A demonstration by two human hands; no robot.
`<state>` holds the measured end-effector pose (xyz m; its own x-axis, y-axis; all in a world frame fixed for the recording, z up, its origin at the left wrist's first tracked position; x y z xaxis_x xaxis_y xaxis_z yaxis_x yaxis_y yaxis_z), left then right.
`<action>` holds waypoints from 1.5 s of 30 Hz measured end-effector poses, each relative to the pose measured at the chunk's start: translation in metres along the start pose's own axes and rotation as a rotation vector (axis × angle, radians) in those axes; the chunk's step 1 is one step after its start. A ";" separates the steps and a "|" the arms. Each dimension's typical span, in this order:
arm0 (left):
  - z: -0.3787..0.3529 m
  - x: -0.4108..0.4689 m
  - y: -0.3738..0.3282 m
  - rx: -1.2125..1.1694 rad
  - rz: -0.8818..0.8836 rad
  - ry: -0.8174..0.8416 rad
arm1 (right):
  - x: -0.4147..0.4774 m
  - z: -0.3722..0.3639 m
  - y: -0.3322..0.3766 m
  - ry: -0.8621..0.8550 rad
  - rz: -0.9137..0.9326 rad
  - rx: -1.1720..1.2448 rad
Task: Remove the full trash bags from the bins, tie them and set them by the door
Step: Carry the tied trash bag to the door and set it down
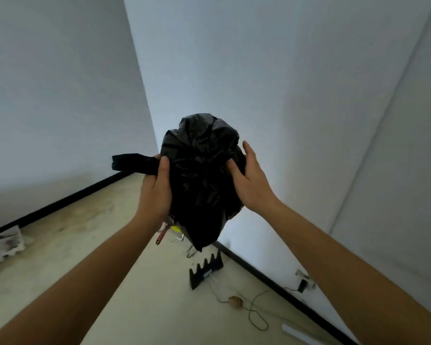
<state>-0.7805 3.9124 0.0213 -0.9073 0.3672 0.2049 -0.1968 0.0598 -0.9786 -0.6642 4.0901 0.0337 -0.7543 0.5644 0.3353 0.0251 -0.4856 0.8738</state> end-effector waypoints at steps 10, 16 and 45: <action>0.245 0.134 0.070 0.022 0.075 -0.310 | 0.125 -0.304 0.044 0.331 0.091 0.176; 0.332 0.240 0.115 0.086 0.089 -0.434 | 0.214 -0.443 0.033 0.432 0.135 0.245; 0.534 0.984 0.274 0.036 0.051 -0.241 | 0.829 -0.875 -0.025 0.351 0.116 0.152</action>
<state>-1.9257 3.7947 -0.0354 -0.9780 0.1366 0.1576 -0.1575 0.0122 -0.9874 -1.8639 3.9867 -0.0185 -0.9184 0.2368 0.3171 0.2002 -0.4133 0.8883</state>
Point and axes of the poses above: each hand's wrist, its own x-axis towards the middle knuckle, its own z-axis out of the back of the hand, y = z × x, the point moved 8 cm from there along x, towards the middle knuckle, and after that the axes turned 2 degrees about z, right-handed, at the moved point
